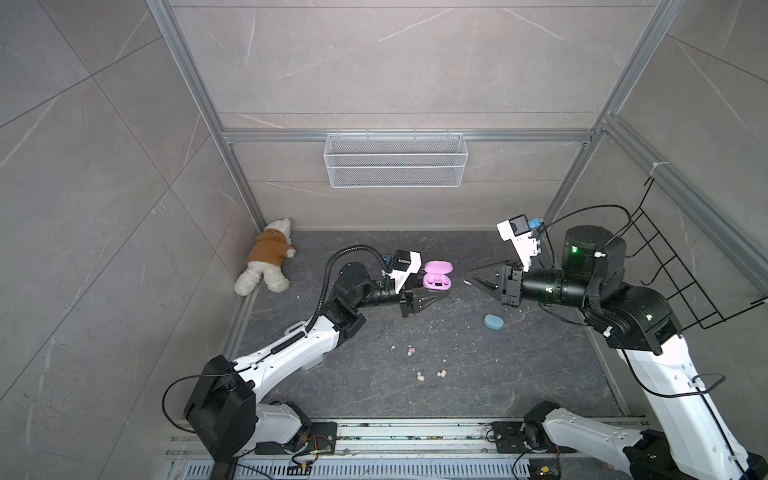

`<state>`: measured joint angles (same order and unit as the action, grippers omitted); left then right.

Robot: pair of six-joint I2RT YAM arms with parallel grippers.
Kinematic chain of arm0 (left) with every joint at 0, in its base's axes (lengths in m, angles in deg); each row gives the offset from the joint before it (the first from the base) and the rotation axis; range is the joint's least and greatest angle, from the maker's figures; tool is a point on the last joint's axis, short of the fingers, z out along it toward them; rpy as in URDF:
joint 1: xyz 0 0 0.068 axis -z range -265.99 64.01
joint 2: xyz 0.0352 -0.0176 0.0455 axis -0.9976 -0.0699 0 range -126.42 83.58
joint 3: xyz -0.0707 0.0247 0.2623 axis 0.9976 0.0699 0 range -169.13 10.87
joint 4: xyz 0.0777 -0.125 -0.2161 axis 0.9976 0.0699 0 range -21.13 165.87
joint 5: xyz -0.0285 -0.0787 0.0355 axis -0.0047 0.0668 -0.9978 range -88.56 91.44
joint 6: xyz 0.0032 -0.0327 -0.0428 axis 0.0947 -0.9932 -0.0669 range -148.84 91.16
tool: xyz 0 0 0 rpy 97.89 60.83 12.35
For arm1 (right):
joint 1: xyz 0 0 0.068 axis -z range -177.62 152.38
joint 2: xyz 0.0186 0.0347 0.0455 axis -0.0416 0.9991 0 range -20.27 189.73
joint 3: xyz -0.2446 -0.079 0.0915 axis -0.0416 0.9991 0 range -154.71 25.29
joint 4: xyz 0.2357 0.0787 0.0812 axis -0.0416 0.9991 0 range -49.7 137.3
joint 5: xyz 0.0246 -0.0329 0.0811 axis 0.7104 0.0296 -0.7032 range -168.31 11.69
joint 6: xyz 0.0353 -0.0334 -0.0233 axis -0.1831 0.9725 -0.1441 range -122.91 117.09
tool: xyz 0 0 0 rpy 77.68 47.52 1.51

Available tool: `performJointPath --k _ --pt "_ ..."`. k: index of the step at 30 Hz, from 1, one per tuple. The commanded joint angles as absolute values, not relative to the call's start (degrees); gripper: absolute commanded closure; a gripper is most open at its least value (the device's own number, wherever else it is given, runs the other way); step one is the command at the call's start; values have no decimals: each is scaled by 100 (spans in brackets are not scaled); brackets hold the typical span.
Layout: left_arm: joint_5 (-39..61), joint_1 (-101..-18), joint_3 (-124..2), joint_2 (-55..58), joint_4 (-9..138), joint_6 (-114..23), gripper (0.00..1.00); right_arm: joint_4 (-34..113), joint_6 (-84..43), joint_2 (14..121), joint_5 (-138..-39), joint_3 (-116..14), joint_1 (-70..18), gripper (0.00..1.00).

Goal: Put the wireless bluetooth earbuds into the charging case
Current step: 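Lift the pink earbud and carry it toward the open pink case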

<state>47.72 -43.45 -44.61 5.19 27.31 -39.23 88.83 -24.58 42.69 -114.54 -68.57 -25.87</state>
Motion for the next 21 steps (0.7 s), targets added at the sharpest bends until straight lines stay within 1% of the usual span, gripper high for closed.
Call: performJointPath --k 1,9,21 --pt "5147 -4336 -4799 315 2030 -4298 95 9000 -2218 4288 -12067 -6835 -2553 88" --pt "5350 -4325 -4917 183 1807 -4502 95 8746 -2163 4500 -12078 -6603 -2554 88" --pt "5373 -4222 -4916 375 2210 -4172 95 8747 -2177 4610 -11717 -6567 -2550 88"
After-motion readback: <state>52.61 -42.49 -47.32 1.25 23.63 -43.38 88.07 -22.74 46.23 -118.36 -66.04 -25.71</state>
